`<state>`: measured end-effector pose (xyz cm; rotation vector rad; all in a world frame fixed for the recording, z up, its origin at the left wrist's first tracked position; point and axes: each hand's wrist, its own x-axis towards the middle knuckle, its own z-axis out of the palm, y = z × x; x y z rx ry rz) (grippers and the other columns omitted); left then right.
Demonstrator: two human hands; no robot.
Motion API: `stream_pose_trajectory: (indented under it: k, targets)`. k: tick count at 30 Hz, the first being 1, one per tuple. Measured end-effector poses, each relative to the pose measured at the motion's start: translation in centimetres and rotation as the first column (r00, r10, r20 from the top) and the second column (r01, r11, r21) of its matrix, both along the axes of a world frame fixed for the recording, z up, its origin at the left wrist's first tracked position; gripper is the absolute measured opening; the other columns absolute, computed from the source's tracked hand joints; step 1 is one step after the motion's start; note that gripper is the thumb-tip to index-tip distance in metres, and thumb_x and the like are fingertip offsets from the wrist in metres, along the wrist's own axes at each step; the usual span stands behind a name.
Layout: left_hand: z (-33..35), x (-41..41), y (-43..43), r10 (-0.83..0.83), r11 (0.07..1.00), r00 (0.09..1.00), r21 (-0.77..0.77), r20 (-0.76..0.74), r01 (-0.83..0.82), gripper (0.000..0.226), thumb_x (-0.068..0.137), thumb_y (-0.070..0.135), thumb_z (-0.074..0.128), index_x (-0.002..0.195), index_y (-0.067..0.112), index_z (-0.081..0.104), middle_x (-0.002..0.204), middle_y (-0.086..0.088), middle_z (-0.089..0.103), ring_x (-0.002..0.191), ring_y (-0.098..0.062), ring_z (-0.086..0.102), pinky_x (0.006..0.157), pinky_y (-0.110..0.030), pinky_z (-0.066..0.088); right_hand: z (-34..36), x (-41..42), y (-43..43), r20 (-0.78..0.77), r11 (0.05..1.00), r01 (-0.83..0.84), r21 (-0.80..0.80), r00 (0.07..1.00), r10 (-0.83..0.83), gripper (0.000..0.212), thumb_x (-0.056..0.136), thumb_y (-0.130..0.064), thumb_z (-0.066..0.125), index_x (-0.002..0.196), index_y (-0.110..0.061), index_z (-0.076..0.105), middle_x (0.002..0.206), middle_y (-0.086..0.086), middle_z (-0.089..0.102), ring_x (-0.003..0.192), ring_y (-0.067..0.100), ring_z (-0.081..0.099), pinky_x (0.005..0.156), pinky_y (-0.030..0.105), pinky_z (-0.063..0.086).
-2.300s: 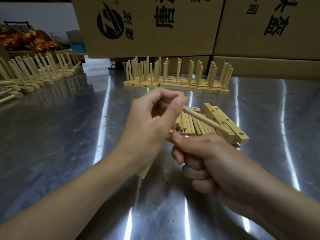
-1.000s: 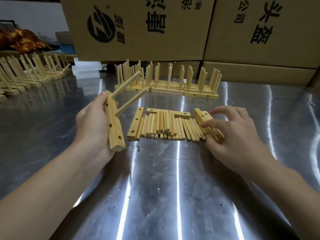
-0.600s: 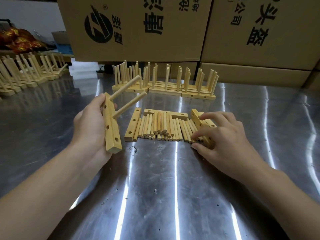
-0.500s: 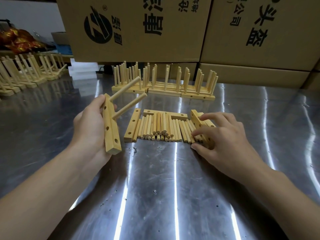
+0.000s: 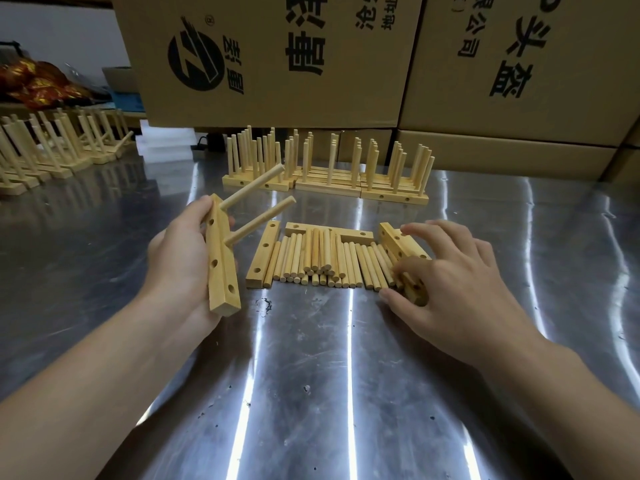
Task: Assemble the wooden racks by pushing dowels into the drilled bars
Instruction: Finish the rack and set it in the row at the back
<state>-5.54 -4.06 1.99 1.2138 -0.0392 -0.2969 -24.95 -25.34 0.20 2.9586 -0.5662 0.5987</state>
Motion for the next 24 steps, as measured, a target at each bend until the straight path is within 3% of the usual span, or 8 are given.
stream_pose_trajectory:
  k: [5, 10, 13, 16, 21, 24]
  targets:
    - [0.0, 0.1, -0.1, -0.016, 1.0, 1.0, -0.008, -0.011, 0.016, 0.032, 0.104, 0.044, 0.061, 0.113, 0.016, 0.074, 0.083, 0.004, 0.065, 0.064, -0.01, 0.052, 0.06, -0.025, 0.042, 0.2, 0.1, 0.0, 0.012, 0.997, -0.032, 0.072, 0.999, 0.031, 0.043, 0.088, -0.072, 0.055, 0.099, -0.039, 0.079, 0.158, -0.014, 0.04, 0.151, 0.015, 0.018, 0.117, 0.045, 0.026]
    - [-0.1, 0.2, 0.0, -0.034, 0.999, 0.999, 0.01, -0.014, 0.034, 0.031, 0.104, 0.045, 0.061, 0.108, 0.016, 0.073, 0.089, 0.002, 0.065, 0.067, -0.011, 0.051, 0.062, -0.027, 0.043, 0.9, -0.5, -0.5, -0.118, 0.997, -0.04, 0.067, 0.992, 0.048, 0.047, 0.086, -0.077, 0.061, 0.115, -0.042, 0.076, 0.166, -0.017, 0.025, 0.156, 0.015, 0.006, 0.121, 0.046, 0.02]
    - [-0.1, 0.2, 0.0, -0.036, 0.999, 0.999, 0.006, -0.021, 0.036, 0.03, 0.104, 0.045, 0.061, 0.106, 0.017, 0.072, 0.089, 0.003, 0.065, 0.068, -0.011, 0.052, 0.063, -0.027, 0.044, 1.7, -0.8, -0.5, -0.157, 0.981, -0.103, 0.166, 0.979, 0.13, 0.031, 0.081, -0.073, 0.07, 0.101, -0.05, 0.074, 0.165, -0.023, 0.022, 0.155, 0.007, 0.002, 0.118, 0.045, 0.019]
    - [-0.2, 0.2, 0.1, -0.039, 0.999, 0.999, 0.007, -0.021, 0.039, 0.03, 0.103, 0.045, 0.062, 0.106, 0.017, 0.073, 0.092, 0.002, 0.065, 0.069, -0.011, 0.052, 0.064, -0.027, 0.043, 2.6, -1.2, -0.5, -0.218, 0.967, -0.116, 0.228, 0.962, 0.166, 0.04, 0.076, -0.072, 0.076, 0.111, -0.053, 0.07, 0.163, -0.028, 0.018, 0.152, 0.0, 0.001, 0.113, 0.039, 0.018]
    - [-0.2, 0.3, 0.0, -0.039, 0.999, 0.999, 0.011, -0.028, 0.04, 0.03, 0.103, 0.045, 0.062, 0.106, 0.017, 0.073, 0.091, 0.002, 0.067, 0.068, -0.011, 0.053, 0.058, -0.025, 0.044, 4.0, -1.9, -0.3, -0.321, 0.959, -0.065, 0.277, 0.934, 0.156, 0.054, 0.072, -0.072, 0.08, 0.121, -0.053, 0.067, 0.155, -0.032, 0.022, 0.145, -0.007, 0.007, 0.117, 0.038, 0.019]
    - [-0.1, 0.3, 0.0, -0.052, 0.999, 0.998, 0.007, -0.033, 0.052, 0.029, 0.103, 0.044, 0.063, 0.105, 0.017, 0.073, 0.088, 0.004, 0.067, 0.065, -0.01, 0.053, 0.054, -0.024, 0.043, 5.1, -2.5, -0.3, -0.277, 0.921, -0.043, 0.388, 0.947, 0.161, 0.045, 0.071, -0.071, 0.077, 0.111, -0.054, 0.069, 0.133, -0.034, 0.042, 0.124, -0.012, 0.028, 0.101, 0.019, 0.03]
